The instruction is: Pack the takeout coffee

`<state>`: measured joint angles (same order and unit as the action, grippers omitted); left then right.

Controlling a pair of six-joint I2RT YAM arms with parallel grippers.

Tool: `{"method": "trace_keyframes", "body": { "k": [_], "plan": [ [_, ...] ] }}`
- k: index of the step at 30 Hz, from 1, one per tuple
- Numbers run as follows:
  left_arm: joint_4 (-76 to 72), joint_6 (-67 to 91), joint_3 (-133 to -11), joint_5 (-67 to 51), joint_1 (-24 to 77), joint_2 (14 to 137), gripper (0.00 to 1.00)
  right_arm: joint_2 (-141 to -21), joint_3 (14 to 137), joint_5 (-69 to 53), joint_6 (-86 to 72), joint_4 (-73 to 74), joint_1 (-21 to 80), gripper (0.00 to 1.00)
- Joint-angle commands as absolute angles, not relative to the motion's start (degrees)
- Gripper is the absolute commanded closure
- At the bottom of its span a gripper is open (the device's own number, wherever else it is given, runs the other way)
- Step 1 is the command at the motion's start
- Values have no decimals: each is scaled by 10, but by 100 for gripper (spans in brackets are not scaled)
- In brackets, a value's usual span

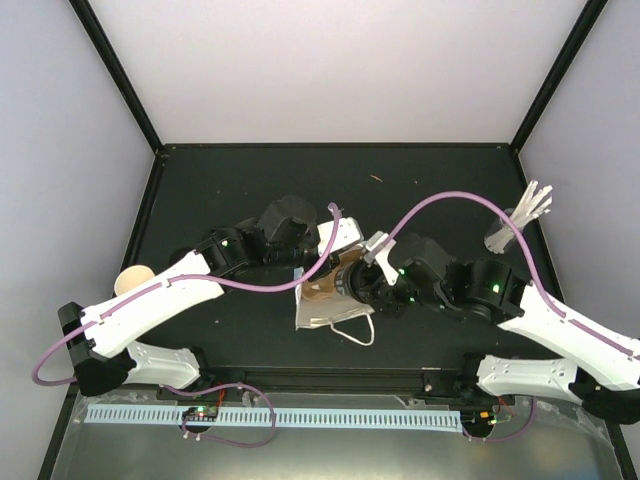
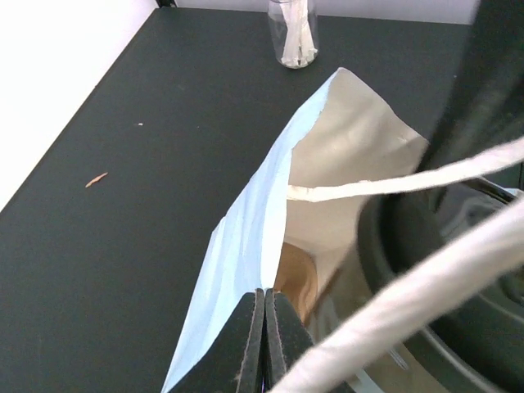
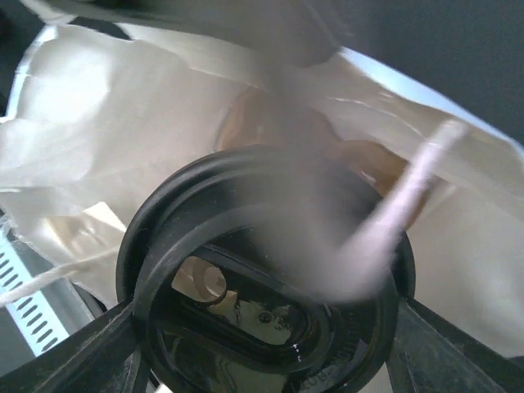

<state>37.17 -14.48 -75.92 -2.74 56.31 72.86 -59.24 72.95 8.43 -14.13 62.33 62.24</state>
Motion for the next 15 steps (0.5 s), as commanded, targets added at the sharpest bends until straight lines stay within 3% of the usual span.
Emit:
{"method": "trace_keyframes", "body": {
  "k": [1, 9, 15],
  "plan": [
    [352, -132, -768, -21, 568, 716, 98, -581, 715, 134, -130, 573, 681, 52],
    [361, -122, -766, -28, 569, 715, 98, -634, 702, 257, -123, 581, 775, 52],
    [356, -126, -747, -40, 570, 693, 98, -665, 692, 269, -91, 575, 796, 51]
  ]
}}
